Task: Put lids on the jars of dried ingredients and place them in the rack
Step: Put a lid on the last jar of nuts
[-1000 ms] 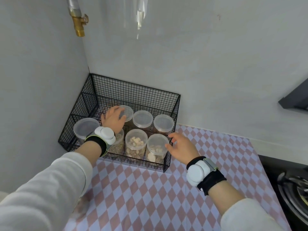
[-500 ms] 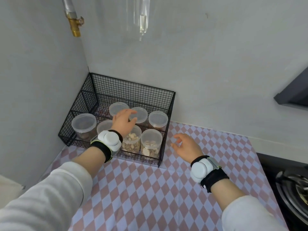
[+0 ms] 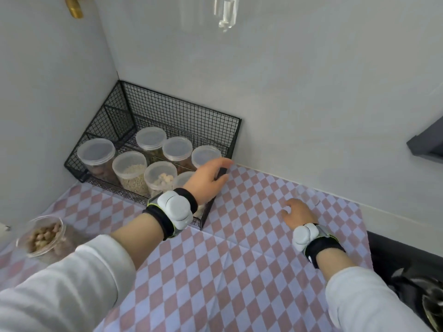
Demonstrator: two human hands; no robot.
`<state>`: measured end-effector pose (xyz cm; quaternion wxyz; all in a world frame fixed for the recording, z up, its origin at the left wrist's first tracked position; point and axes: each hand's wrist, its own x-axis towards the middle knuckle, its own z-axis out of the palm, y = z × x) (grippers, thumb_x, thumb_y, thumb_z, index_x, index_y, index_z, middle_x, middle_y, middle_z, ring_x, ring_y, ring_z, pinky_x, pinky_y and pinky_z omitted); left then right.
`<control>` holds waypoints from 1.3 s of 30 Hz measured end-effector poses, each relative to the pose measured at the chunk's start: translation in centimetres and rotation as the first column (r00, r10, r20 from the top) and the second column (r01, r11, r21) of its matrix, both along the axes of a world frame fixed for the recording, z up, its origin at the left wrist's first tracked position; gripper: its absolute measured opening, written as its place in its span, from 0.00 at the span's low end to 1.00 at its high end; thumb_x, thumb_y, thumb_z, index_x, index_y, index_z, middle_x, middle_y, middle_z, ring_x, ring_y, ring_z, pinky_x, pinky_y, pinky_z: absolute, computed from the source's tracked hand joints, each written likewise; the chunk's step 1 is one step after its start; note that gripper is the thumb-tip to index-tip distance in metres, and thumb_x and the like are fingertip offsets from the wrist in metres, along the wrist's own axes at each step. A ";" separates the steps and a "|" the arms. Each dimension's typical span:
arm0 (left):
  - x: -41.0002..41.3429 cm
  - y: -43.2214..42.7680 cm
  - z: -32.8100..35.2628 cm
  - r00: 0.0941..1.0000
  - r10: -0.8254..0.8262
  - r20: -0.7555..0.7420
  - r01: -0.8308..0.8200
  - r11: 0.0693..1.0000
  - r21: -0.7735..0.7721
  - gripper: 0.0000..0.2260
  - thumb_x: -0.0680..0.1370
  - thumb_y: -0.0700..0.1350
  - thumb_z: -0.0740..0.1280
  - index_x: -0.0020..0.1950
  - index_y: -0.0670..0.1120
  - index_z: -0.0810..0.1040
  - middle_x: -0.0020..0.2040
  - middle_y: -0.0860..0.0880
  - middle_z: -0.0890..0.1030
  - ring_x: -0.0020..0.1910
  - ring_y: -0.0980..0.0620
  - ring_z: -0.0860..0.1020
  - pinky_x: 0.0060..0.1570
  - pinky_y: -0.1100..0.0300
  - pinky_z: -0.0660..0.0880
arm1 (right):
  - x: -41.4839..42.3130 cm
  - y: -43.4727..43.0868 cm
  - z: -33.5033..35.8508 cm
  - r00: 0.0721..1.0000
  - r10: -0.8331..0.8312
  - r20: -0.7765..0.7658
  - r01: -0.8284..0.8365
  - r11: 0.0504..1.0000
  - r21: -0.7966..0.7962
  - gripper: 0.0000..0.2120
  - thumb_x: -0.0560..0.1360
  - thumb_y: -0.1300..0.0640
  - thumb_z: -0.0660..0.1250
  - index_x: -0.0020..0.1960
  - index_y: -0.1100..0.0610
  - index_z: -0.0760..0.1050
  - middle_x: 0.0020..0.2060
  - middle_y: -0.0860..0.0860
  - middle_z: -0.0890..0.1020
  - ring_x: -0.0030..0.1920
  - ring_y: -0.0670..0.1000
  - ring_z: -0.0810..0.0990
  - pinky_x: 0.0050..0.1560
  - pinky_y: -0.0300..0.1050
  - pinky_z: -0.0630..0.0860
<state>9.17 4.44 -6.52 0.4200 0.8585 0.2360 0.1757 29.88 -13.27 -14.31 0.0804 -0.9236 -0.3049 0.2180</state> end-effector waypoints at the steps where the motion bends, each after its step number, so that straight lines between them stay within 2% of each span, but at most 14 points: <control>1: 0.6 -0.4 -0.1 1.000 0.021 -0.005 -0.021 1.000 0.003 0.16 0.79 0.40 0.61 0.67 0.46 0.69 0.63 0.48 0.75 0.61 0.53 0.73 0.62 0.61 0.68 | 1.4 -0.1 -0.7 1.000 -0.002 -0.015 0.001 1.000 -0.026 0.21 0.77 0.55 0.59 0.69 0.60 0.66 0.70 0.56 0.68 0.68 0.58 0.69 0.66 0.53 0.69; 4: 1.2 -0.6 -0.5 0.999 0.044 -0.025 -0.043 0.999 0.018 0.16 0.78 0.41 0.61 0.67 0.46 0.69 0.62 0.49 0.76 0.60 0.56 0.72 0.59 0.67 0.65 | 3.7 0.0 -2.1 1.000 0.007 -0.023 -0.010 0.989 -0.149 0.24 0.78 0.54 0.58 0.71 0.62 0.61 0.72 0.58 0.65 0.70 0.59 0.67 0.67 0.52 0.67; 8: 2.4 -0.4 -1.4 0.995 0.052 -0.086 -0.057 0.997 -0.051 0.17 0.78 0.41 0.62 0.67 0.47 0.68 0.59 0.49 0.77 0.56 0.57 0.73 0.57 0.66 0.70 | 7.7 -0.1 -3.9 0.999 -0.046 0.024 0.049 0.982 -0.183 0.21 0.77 0.57 0.59 0.68 0.63 0.64 0.67 0.60 0.71 0.64 0.61 0.73 0.61 0.53 0.74; 12: 3.2 -0.2 -2.3 0.991 0.065 -0.119 -0.076 0.993 -0.089 0.17 0.78 0.41 0.62 0.67 0.48 0.67 0.56 0.48 0.78 0.52 0.55 0.75 0.49 0.72 0.71 | 9.1 -1.0 -5.7 0.992 -0.008 0.129 0.042 0.966 -0.256 0.20 0.77 0.60 0.56 0.68 0.61 0.64 0.66 0.58 0.70 0.65 0.59 0.71 0.59 0.52 0.73; 14: 3.7 -0.2 -2.7 0.990 0.072 -0.122 -0.084 0.992 -0.096 0.16 0.78 0.40 0.62 0.66 0.47 0.68 0.54 0.48 0.78 0.51 0.54 0.76 0.51 0.70 0.72 | 9.3 -1.3 -6.3 0.983 0.022 0.185 0.029 0.964 -0.266 0.19 0.78 0.60 0.54 0.68 0.61 0.64 0.68 0.57 0.68 0.66 0.58 0.68 0.61 0.51 0.70; 19: 4.0 -0.9 -2.7 0.988 0.052 -0.145 -0.068 0.992 -0.109 0.15 0.78 0.40 0.62 0.65 0.46 0.70 0.54 0.48 0.79 0.51 0.53 0.77 0.56 0.61 0.74 | 8.2 -1.7 -5.9 0.957 0.110 0.269 -0.039 0.965 -0.258 0.13 0.79 0.60 0.54 0.60 0.59 0.71 0.61 0.56 0.74 0.60 0.56 0.74 0.58 0.47 0.71; 22: 3.4 -1.3 -2.2 0.990 0.041 -0.133 -0.056 0.992 -0.111 0.14 0.78 0.40 0.62 0.64 0.45 0.71 0.54 0.46 0.79 0.52 0.50 0.77 0.57 0.58 0.74 | 6.9 -2.1 -5.7 0.946 0.156 0.284 -0.088 0.967 -0.237 0.12 0.78 0.60 0.54 0.55 0.61 0.73 0.58 0.56 0.76 0.58 0.56 0.75 0.56 0.48 0.71; 25: 1.7 -1.6 -1.4 0.993 0.039 -0.109 -0.052 0.992 -0.119 0.15 0.78 0.39 0.62 0.64 0.46 0.71 0.53 0.49 0.78 0.52 0.52 0.77 0.57 0.60 0.73 | 4.8 -2.4 -4.5 0.958 0.108 0.267 -0.076 0.989 -0.126 0.09 0.77 0.62 0.55 0.51 0.63 0.73 0.53 0.58 0.78 0.52 0.58 0.76 0.48 0.48 0.72; 27: 0.9 -1.5 -1.1 0.993 0.058 -0.098 -0.071 0.988 -0.134 0.15 0.78 0.39 0.62 0.64 0.46 0.71 0.52 0.50 0.78 0.51 0.53 0.77 0.55 0.62 0.73 | 4.1 -2.1 -3.6 0.969 0.072 0.238 -0.067 0.997 -0.029 0.09 0.77 0.62 0.56 0.52 0.63 0.73 0.51 0.59 0.79 0.49 0.59 0.78 0.42 0.46 0.71; 31: -2.5 -1.1 -0.4 0.992 0.110 -0.066 -0.117 0.987 -0.113 0.14 0.78 0.40 0.62 0.63 0.50 0.71 0.51 0.53 0.78 0.51 0.55 0.76 0.55 0.61 0.73 | 1.1 -1.3 -1.0 0.967 0.010 0.254 -0.051 0.986 0.156 0.07 0.77 0.61 0.58 0.52 0.61 0.72 0.49 0.58 0.80 0.46 0.60 0.79 0.38 0.46 0.71; 34: -5.2 -0.6 -0.3 0.987 0.155 -0.049 -0.160 0.980 -0.115 0.12 0.78 0.41 0.62 0.60 0.52 0.72 0.53 0.51 0.78 0.52 0.54 0.76 0.53 0.63 0.73 | -1.5 -0.5 0.9 0.968 -0.030 0.248 -0.063 0.931 0.359 0.07 0.77 0.61 0.60 0.54 0.61 0.73 0.50 0.58 0.81 0.46 0.60 0.79 0.39 0.45 0.69; 36: -7.8 0.0 -0.3 0.974 0.224 -0.037 -0.227 0.968 -0.105 0.12 0.78 0.41 0.62 0.61 0.49 0.72 0.54 0.51 0.78 0.53 0.53 0.76 0.56 0.59 0.73 | -4.0 0.4 2.5 0.967 -0.027 0.255 -0.103 0.871 0.481 0.07 0.76 0.61 0.62 0.53 0.60 0.73 0.51 0.56 0.82 0.47 0.59 0.80 0.40 0.45 0.71; 39: -11.9 1.4 -0.7 0.937 0.347 -0.030 -0.348 0.931 -0.105 0.14 0.78 0.40 0.63 0.63 0.45 0.73 0.57 0.48 0.78 0.56 0.52 0.75 0.59 0.57 0.71 | -8.0 2.5 4.6 0.961 0.006 0.277 -0.169 0.804 0.570 0.07 0.76 0.61 0.62 0.53 0.60 0.74 0.51 0.55 0.83 0.49 0.59 0.80 0.42 0.48 0.74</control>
